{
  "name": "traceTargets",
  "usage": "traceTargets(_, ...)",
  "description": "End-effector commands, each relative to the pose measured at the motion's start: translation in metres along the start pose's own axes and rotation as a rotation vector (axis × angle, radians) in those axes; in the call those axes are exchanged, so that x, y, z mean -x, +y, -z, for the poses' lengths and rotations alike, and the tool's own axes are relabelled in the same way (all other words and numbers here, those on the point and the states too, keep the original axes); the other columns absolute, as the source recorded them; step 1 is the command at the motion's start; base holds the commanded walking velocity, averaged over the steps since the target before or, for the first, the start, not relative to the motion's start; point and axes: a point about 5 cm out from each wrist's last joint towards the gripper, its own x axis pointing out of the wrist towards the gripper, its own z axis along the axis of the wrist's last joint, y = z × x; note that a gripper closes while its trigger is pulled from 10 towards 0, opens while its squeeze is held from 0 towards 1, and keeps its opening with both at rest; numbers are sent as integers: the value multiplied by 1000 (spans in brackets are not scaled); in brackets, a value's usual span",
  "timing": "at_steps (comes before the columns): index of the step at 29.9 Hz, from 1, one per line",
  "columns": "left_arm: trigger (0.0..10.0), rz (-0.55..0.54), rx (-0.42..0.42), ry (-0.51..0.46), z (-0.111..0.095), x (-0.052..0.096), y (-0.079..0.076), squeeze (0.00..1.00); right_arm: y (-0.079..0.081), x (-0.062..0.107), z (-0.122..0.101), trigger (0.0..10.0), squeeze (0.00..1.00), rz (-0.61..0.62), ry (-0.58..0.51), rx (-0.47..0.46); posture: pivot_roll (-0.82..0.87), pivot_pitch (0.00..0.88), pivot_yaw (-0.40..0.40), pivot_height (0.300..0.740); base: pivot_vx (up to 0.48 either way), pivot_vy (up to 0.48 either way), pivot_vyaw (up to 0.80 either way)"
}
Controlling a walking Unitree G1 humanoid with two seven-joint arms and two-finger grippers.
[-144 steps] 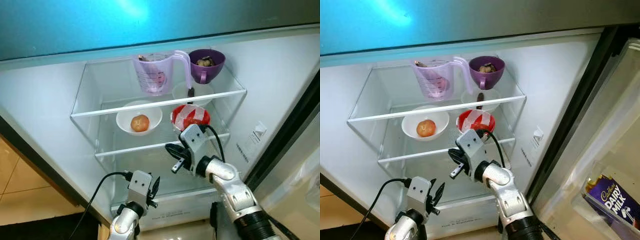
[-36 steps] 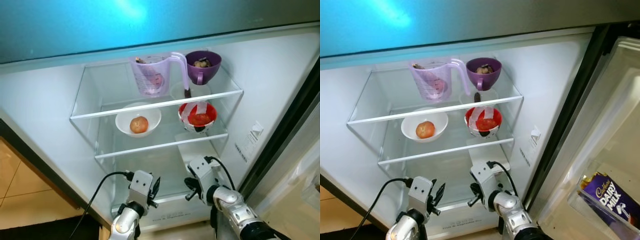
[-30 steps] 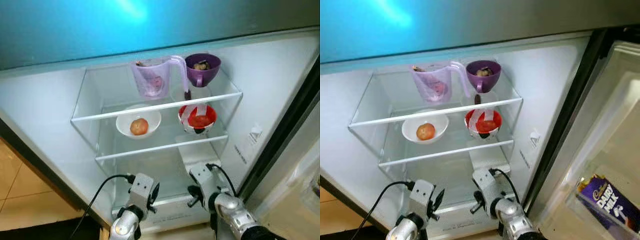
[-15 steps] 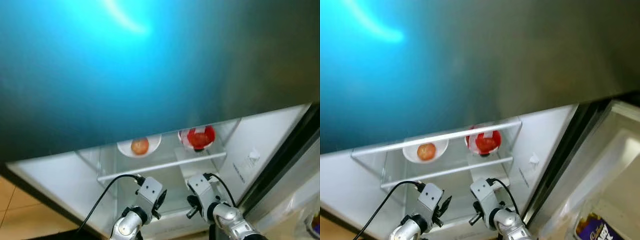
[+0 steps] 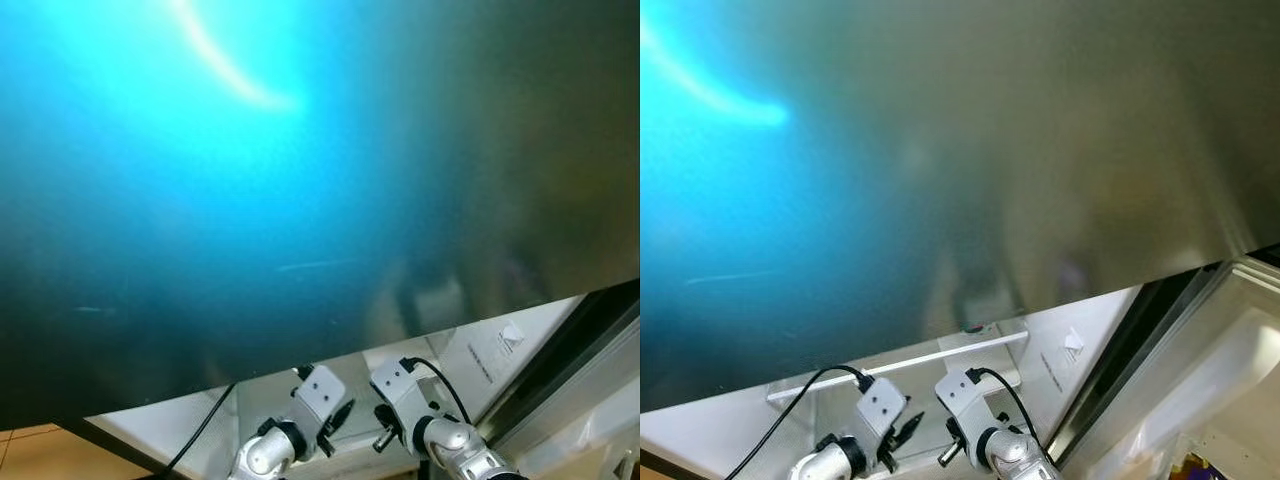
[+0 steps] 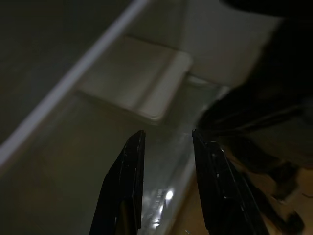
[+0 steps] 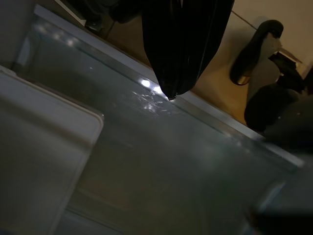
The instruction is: Restocking fridge
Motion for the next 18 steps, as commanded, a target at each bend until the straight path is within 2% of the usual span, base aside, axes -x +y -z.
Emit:
traceTargets(1,10000,41,11,33,7,1,-10,0,5,-1,2,10000,0,-26,-9,-8,-43,48,40,634,0,0,0)
traceTargets(6,10000,83,-4,41,7,0,-15,0,4,-1,4,10000,0,-20,6,3,-41,49,41,659,0,0,0)
traceTargets(13,10000,94,5,46,5,-3,-15,0,4,-1,6,10000,0,-10,13,-2,-42,49,43,684,0,0,0)
traceTargets(18,10000,103,8,55,5,-3,-15,0,0,0,8,10000,0,25,29,-2,-42,49,43,684,0,0,0)
